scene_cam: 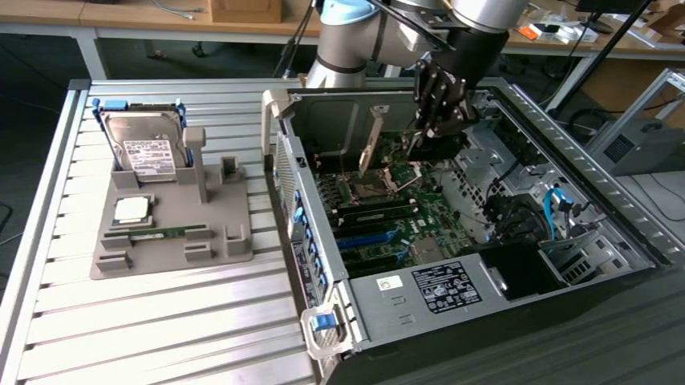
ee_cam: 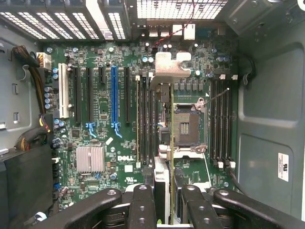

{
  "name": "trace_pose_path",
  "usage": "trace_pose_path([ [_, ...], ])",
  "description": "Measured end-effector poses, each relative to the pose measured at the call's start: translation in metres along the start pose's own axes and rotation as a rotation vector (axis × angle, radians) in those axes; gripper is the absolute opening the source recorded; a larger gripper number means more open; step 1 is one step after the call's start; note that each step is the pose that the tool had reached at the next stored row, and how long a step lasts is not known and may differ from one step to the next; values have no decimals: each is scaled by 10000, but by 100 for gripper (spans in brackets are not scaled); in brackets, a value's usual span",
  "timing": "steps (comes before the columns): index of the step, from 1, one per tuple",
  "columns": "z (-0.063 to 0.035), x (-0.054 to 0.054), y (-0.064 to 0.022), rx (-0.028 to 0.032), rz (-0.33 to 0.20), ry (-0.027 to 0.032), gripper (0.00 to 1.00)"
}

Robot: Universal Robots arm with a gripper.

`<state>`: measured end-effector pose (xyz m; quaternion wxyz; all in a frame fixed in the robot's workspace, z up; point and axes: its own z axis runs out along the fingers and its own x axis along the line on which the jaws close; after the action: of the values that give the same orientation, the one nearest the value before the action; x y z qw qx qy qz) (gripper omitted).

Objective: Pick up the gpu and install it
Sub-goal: 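Insert the gpu into the slot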

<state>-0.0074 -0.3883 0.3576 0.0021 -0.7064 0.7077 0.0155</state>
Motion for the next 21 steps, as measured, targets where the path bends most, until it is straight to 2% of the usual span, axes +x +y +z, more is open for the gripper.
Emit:
trace_pose_path([
  [21,20,40,0,0,1,1,27],
])
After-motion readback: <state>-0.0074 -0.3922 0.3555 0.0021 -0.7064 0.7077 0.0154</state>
